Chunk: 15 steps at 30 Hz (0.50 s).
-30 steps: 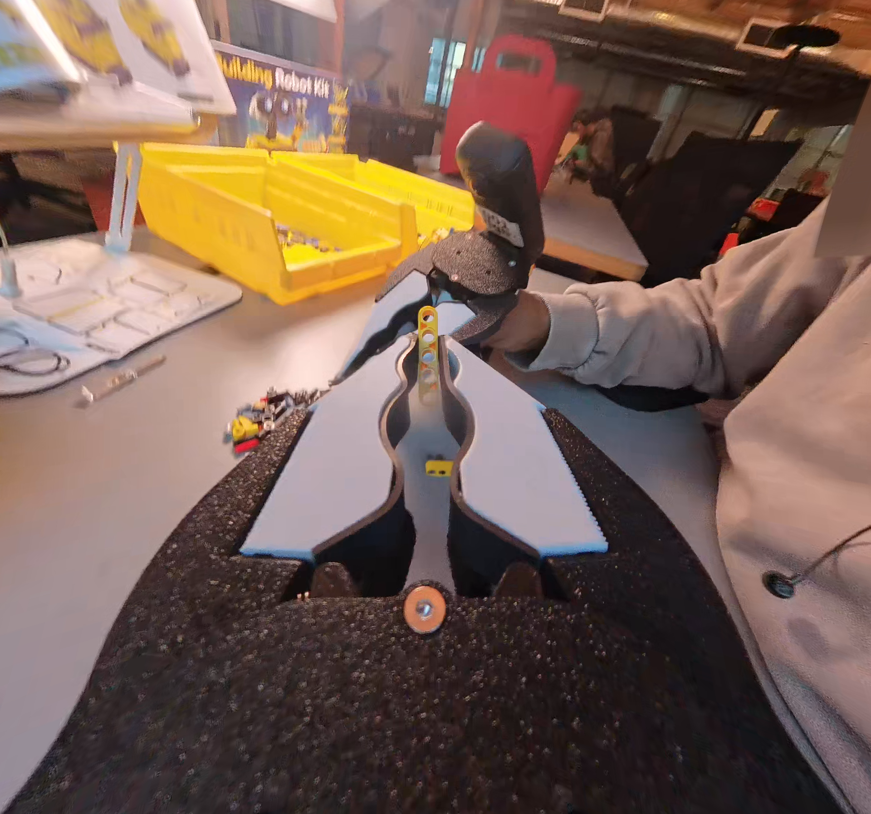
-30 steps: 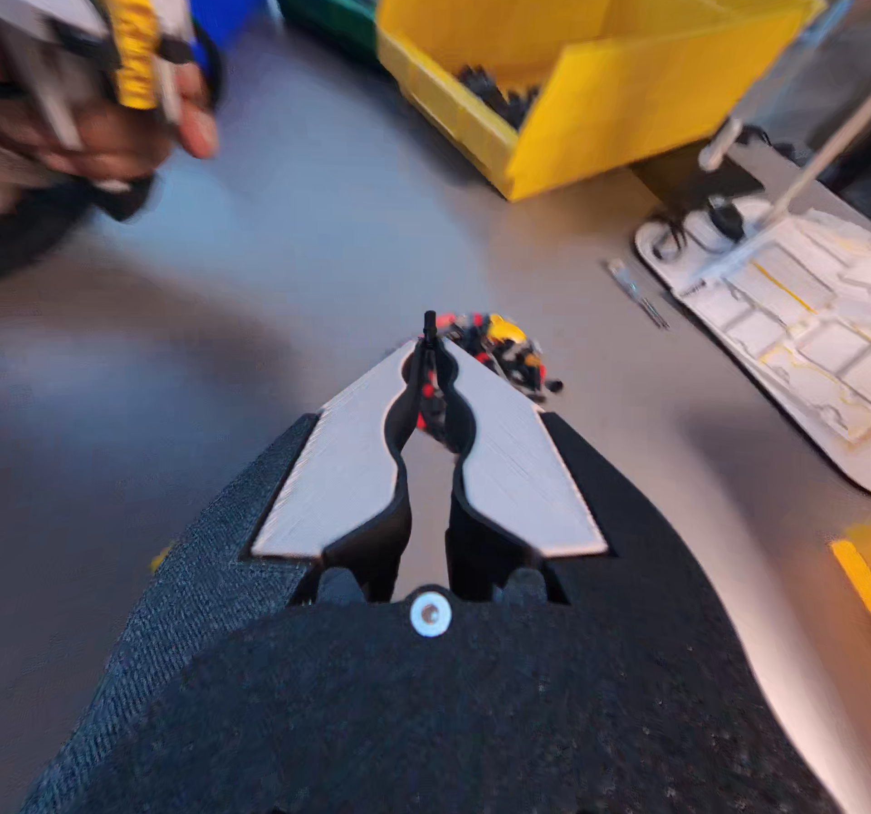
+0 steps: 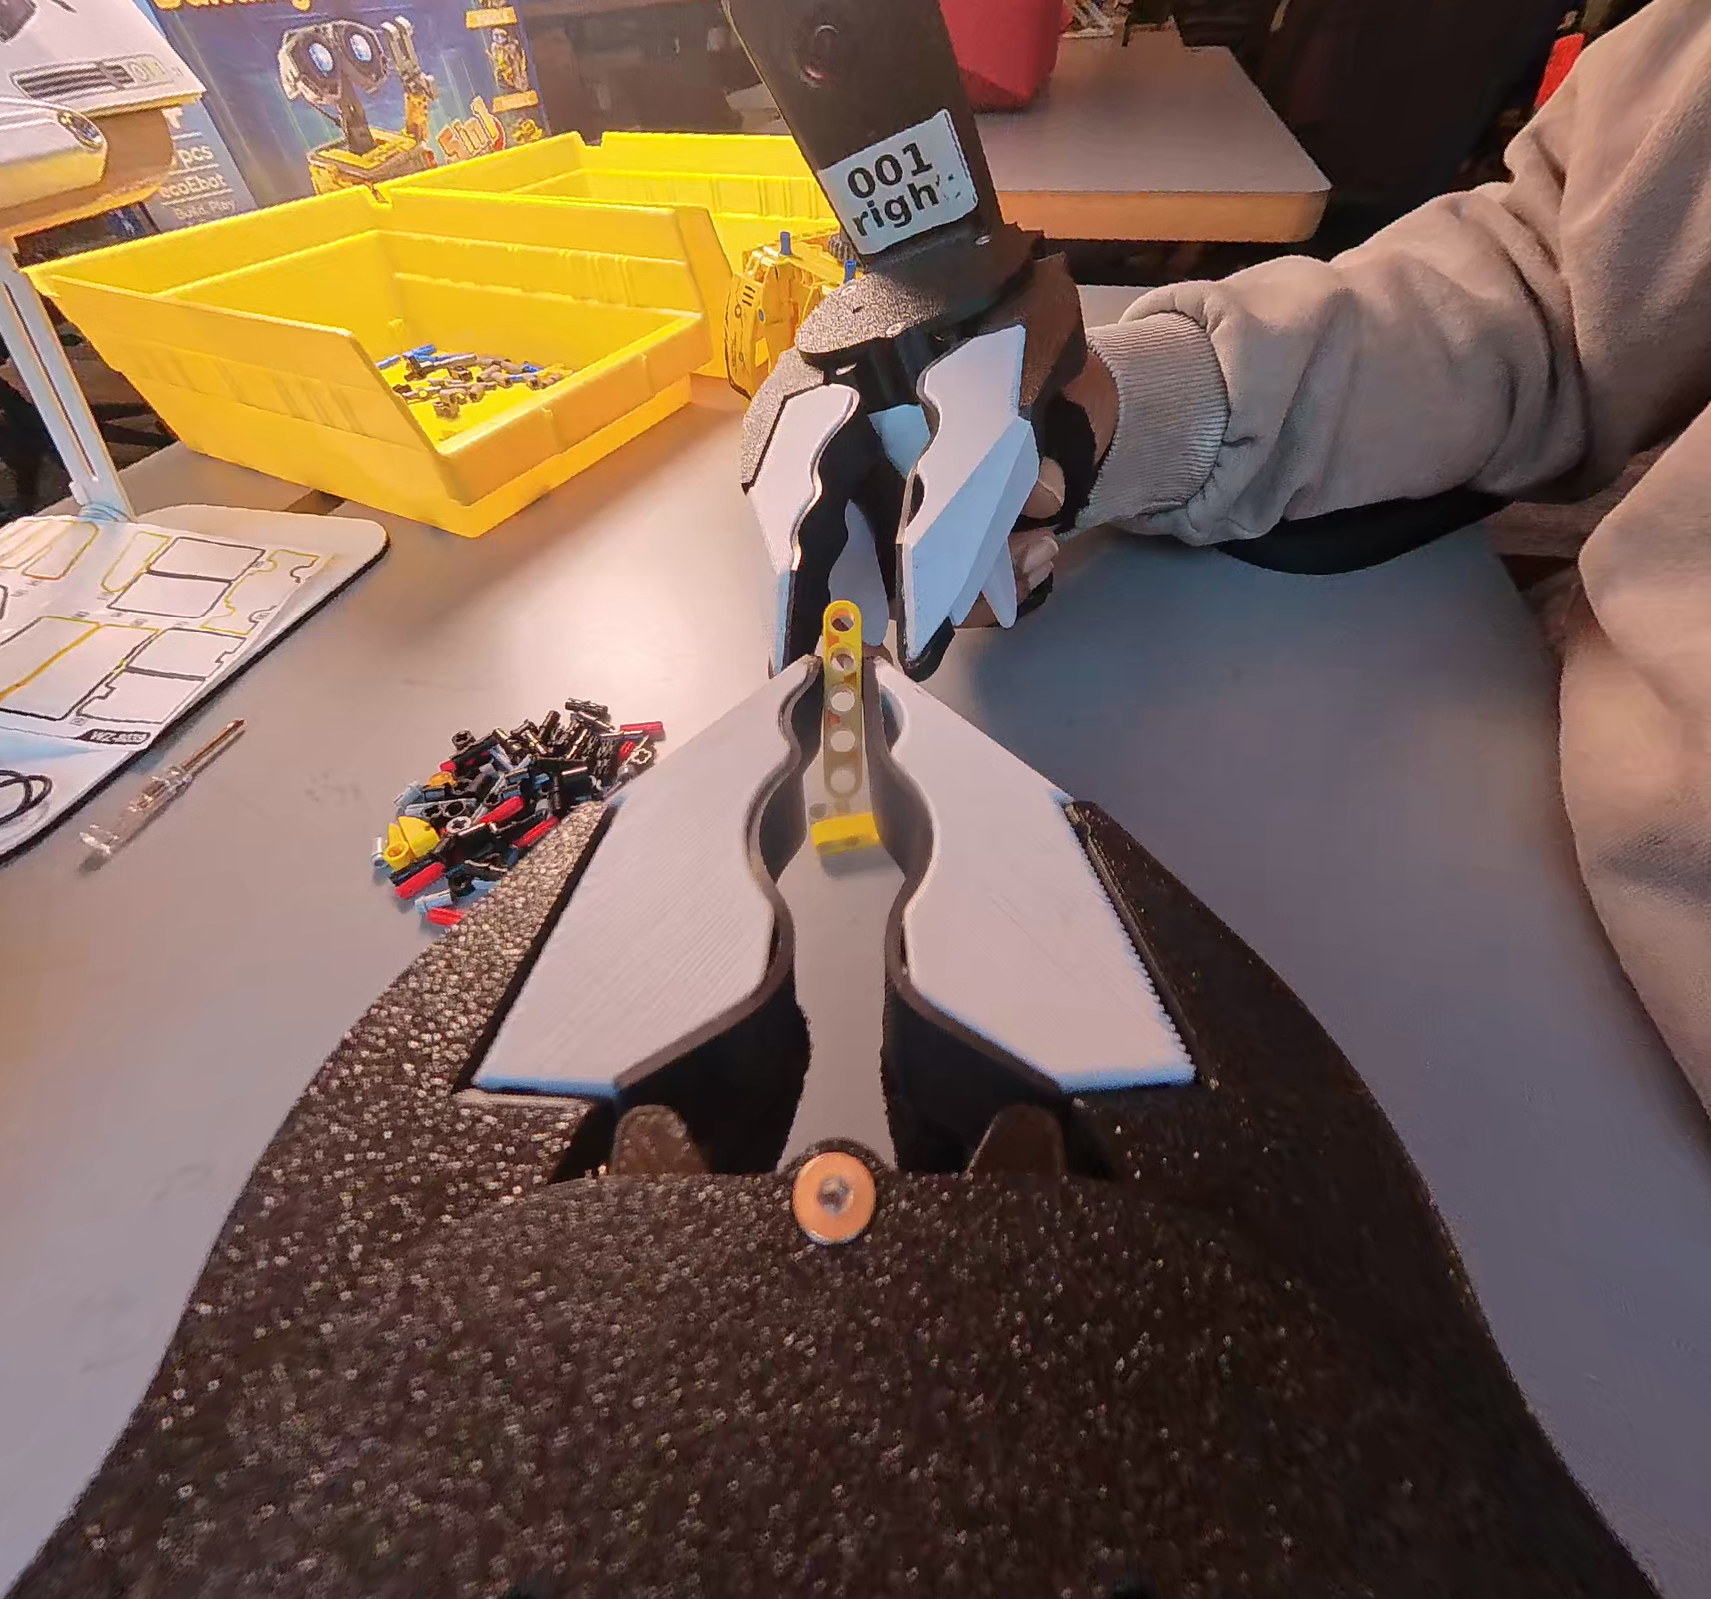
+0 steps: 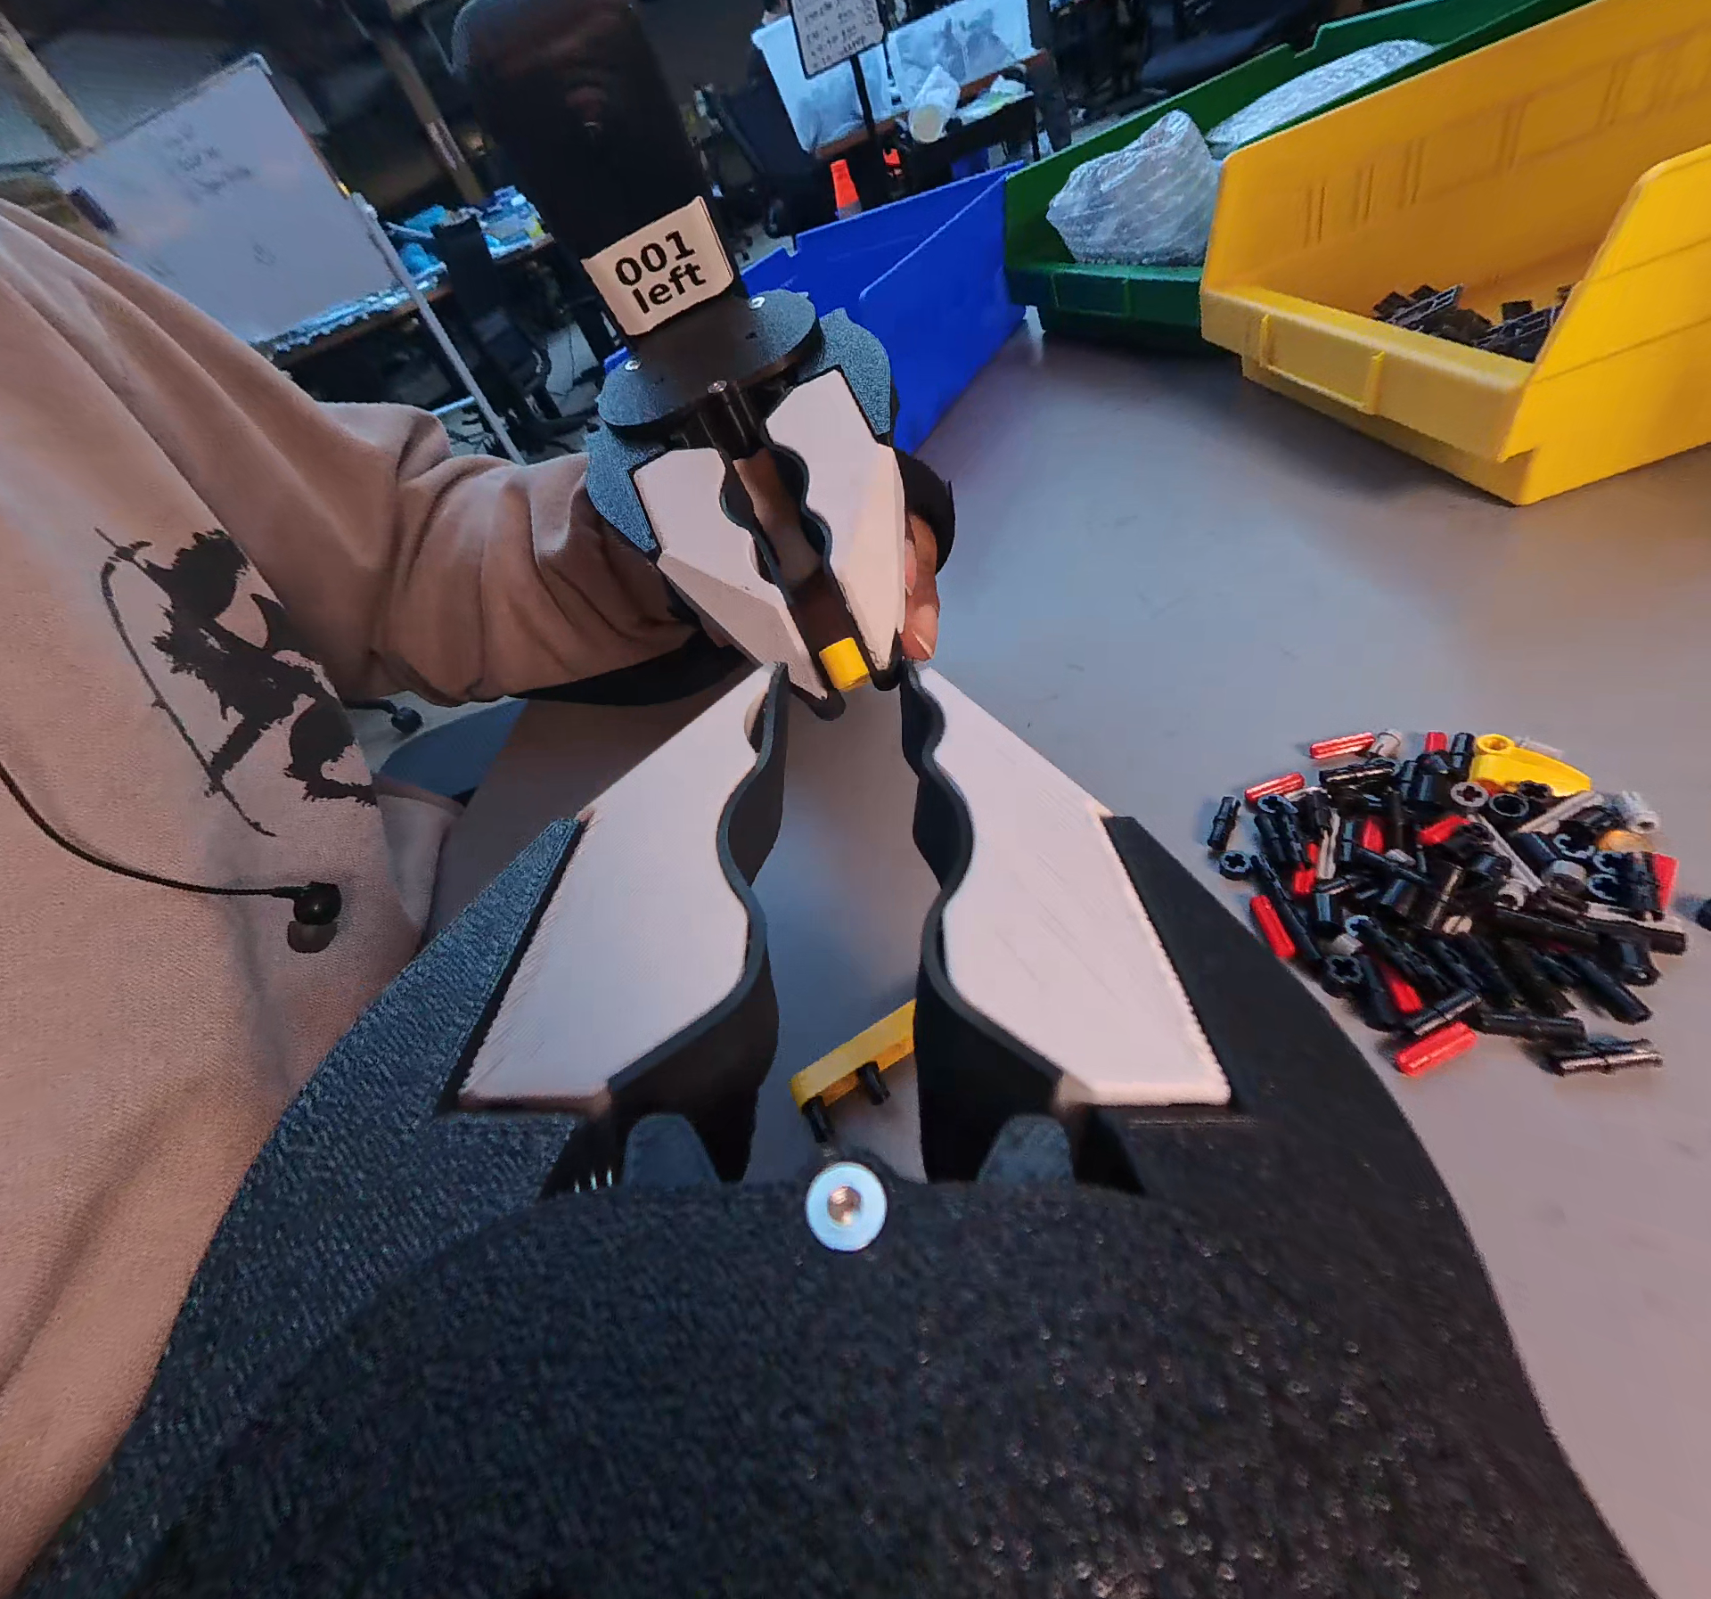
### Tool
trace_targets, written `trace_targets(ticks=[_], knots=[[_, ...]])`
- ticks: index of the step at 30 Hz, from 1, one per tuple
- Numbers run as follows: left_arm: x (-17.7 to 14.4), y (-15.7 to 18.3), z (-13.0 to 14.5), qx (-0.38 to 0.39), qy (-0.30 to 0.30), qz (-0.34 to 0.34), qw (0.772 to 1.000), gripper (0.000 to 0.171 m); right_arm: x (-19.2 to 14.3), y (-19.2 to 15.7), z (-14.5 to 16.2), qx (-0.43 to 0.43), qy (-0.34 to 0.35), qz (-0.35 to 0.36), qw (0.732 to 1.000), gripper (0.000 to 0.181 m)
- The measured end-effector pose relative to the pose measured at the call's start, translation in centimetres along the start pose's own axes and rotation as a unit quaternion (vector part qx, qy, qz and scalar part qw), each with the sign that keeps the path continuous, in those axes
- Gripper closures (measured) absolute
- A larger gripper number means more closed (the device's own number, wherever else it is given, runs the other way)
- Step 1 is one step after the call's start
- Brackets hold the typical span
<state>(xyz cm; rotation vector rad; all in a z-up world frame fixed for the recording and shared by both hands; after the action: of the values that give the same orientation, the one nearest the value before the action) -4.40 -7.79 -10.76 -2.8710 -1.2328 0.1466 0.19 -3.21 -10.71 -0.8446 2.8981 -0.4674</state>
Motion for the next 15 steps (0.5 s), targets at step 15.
trace_targets(ticks=[15], knots=[[0.10,0.63,-0.31,0.123,-0.019,-0.033,0.992,0.164,-0.89,-0.36,-0.60,-0.054,0.007,-0.006,0.998,0.172]])
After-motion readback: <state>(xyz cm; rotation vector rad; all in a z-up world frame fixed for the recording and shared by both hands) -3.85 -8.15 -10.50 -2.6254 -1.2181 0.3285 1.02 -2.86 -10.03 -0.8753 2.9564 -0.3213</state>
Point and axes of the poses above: each gripper's, where its closed fingertips meet, x out along the fingers, z out of its underside, y = z × x across the jaws, the point moved 4 cm from there along -x, back along the fingers, and after that the axes turned 9 degrees about y, right-handed, at the moved point
